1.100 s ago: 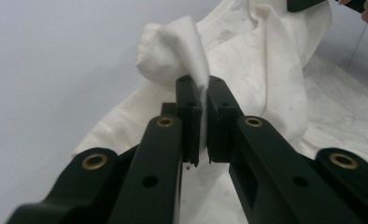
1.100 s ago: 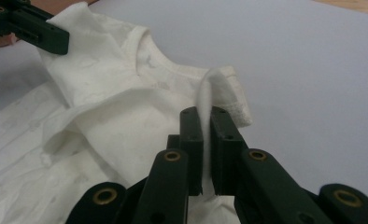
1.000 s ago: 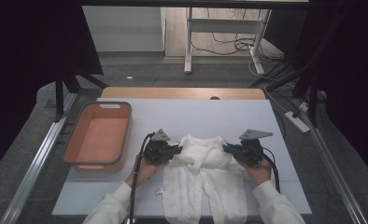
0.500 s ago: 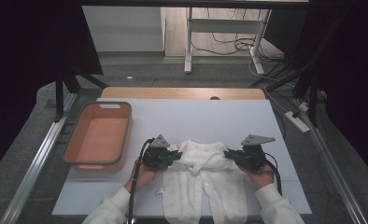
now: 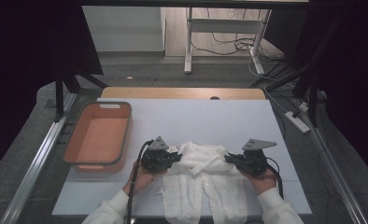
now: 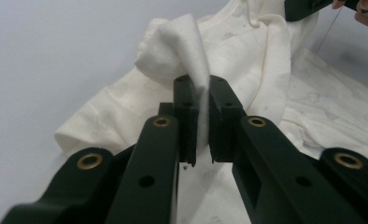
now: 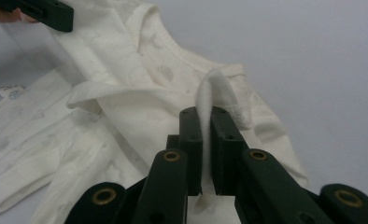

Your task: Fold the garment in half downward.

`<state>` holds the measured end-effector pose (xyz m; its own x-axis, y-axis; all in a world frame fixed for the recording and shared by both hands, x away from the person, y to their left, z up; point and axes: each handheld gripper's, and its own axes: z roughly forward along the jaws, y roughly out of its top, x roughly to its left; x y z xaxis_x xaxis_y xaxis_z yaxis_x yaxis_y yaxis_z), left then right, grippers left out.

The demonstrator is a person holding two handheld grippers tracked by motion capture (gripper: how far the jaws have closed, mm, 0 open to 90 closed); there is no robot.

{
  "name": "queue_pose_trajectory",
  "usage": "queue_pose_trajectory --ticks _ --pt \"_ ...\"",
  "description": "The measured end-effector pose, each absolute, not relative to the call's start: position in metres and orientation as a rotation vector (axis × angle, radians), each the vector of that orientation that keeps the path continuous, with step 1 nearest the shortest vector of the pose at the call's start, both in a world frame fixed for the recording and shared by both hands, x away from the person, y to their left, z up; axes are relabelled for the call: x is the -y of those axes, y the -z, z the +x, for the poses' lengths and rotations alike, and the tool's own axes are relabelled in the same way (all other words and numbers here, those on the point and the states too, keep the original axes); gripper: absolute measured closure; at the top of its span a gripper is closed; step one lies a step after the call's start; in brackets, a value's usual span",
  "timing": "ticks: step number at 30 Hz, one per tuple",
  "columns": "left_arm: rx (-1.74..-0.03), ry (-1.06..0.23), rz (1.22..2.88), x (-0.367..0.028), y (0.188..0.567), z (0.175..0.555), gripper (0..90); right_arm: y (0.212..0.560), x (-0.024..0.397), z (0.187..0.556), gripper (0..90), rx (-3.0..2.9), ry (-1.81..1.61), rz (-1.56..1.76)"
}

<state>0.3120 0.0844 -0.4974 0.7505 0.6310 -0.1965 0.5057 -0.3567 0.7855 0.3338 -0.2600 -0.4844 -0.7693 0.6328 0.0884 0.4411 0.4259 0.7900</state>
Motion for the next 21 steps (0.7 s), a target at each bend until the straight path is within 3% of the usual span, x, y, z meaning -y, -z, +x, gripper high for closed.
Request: queue_pose_trajectory --ticks 13,15,17,18,19,21 --pt "-0.810 -0.160 2.042 -0.085 0.496 0.287 79.3 0.478 0.268 0.308 82.6 -2.449 -1.295 0.918" --pt "-0.781 -0.169 2.036 -0.087 0.493 0.281 67.7 0.475 0.269 0.302 74.8 -2.447 -1.294 0.885" --pt "-0.784 -0.178 2.013 -0.089 0.490 0.280 53.6 0.471 0.270 0.300 61.4 -2.428 -1.302 0.876" --pt "-0.784 -0.178 2.013 -0.089 0.490 0.280 48.3 0.471 0.270 0.300 61.4 -2.428 -1.302 0.876" --pt "-0.794 -0.178 1.989 -0.091 0.489 0.282 44.4 0.467 0.274 0.301 52.9 -2.396 -1.363 0.909" --pt "-0.799 -0.181 1.981 -0.092 0.488 0.283 42.8 0.465 0.276 0.302 50.2 -2.380 -1.392 0.922"
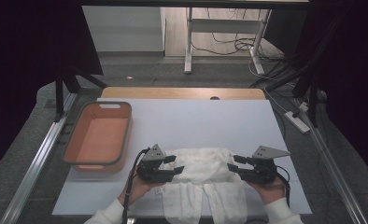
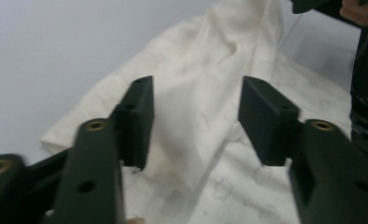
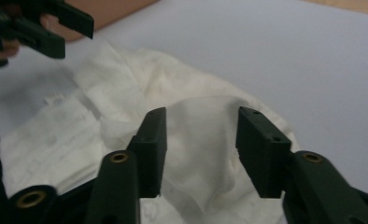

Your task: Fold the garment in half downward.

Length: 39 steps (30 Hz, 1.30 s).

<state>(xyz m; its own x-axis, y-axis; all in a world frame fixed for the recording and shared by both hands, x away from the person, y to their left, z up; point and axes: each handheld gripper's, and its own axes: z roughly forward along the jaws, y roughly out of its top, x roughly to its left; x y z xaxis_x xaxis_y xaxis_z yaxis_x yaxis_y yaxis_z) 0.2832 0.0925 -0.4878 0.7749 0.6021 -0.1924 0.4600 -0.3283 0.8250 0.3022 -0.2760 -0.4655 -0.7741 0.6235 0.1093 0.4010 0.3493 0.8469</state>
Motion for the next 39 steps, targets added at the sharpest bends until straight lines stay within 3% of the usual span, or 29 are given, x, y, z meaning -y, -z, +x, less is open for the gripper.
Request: queue_pose_trajectory --ticks 1,9,21,25,39 --pt "-0.810 -0.191 1.968 -0.095 0.486 0.285 41.4 0.464 0.278 0.305 46.3 -2.360 -1.405 0.939" --pt "-0.982 -0.230 1.960 -0.097 0.485 0.310 39.6 0.462 0.282 0.322 44.4 -2.317 -1.365 1.017" --pt "-1.013 -0.267 1.959 -0.090 0.471 0.359 39.3 0.449 0.265 0.369 43.0 -2.324 -1.266 1.058" --pt "-1.014 -0.216 1.924 -0.093 0.477 0.366 38.9 0.457 0.259 0.383 42.6 -2.351 -1.255 1.054" --pt "-1.018 -0.253 1.999 -0.090 0.483 0.370 37.4 0.472 0.252 0.398 41.7 -2.377 -1.208 1.050"
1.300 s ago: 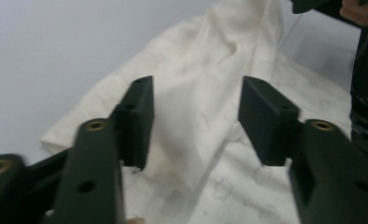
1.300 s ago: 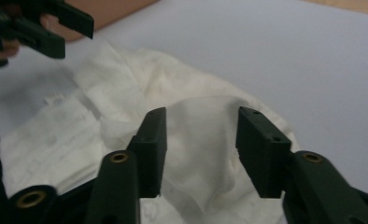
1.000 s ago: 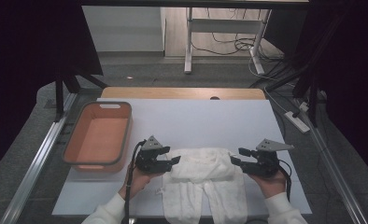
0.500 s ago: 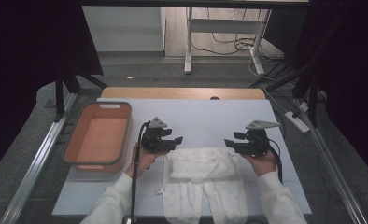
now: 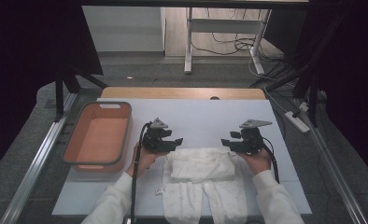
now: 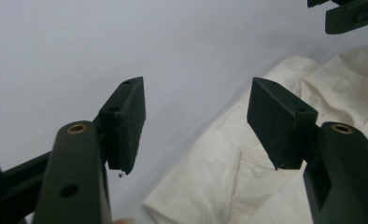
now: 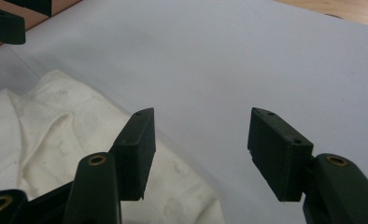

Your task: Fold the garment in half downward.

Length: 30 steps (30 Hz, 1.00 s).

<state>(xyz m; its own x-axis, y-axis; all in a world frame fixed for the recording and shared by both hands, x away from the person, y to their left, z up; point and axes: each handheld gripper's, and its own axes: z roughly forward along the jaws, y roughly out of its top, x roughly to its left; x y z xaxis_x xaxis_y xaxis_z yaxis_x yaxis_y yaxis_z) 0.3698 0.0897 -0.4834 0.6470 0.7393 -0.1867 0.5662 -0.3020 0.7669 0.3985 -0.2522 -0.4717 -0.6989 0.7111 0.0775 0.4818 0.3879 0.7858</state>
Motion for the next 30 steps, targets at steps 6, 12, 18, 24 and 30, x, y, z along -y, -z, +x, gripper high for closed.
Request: queue_pose_trajectory --ticks 6,12,18,24,30 --pt "-1.029 -0.243 2.015 -0.090 0.489 0.373 37.1 0.474 0.255 0.403 41.0 -2.381 -1.200 1.065" --pt "-1.046 -0.232 2.026 -0.090 0.493 0.376 36.6 0.477 0.254 0.405 40.9 -2.395 -1.177 1.070" --pt "-1.056 -0.244 2.040 -0.092 0.496 0.376 36.7 0.488 0.248 0.409 40.7 -2.442 -1.125 1.082" --pt "-1.063 -0.234 2.083 -0.090 0.507 0.376 36.7 0.498 0.245 0.408 40.5 -2.485 -1.053 1.076" --pt "-1.057 -0.232 2.108 -0.089 0.510 0.375 36.7 0.509 0.244 0.406 40.7 -2.534 -1.010 1.080"
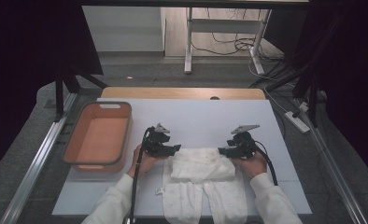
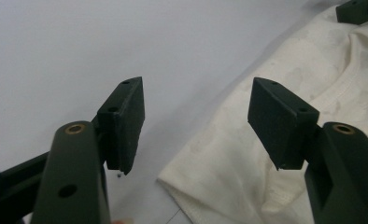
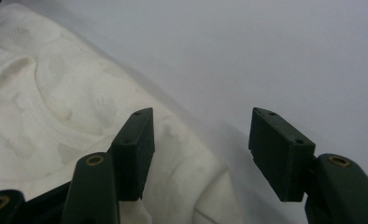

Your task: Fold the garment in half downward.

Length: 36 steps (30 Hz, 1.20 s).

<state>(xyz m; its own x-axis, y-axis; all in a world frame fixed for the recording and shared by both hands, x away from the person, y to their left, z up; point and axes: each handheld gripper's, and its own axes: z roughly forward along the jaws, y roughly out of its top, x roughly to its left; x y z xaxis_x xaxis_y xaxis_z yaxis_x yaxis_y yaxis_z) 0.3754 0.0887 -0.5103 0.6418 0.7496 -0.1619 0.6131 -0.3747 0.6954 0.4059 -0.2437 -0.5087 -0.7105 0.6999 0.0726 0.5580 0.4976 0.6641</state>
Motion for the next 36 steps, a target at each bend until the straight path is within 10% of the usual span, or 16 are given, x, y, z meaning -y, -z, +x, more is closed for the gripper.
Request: queue_pose_trajectory --ticks 23,36 --pt "-1.080 -0.198 2.185 -0.089 0.530 0.372 37.8 0.513 0.244 0.395 44.8 -2.584 -0.908 1.030" --pt "-0.999 -0.169 2.195 -0.083 0.534 0.362 85.2 0.511 0.240 0.387 83.7 -2.665 -0.922 0.948"
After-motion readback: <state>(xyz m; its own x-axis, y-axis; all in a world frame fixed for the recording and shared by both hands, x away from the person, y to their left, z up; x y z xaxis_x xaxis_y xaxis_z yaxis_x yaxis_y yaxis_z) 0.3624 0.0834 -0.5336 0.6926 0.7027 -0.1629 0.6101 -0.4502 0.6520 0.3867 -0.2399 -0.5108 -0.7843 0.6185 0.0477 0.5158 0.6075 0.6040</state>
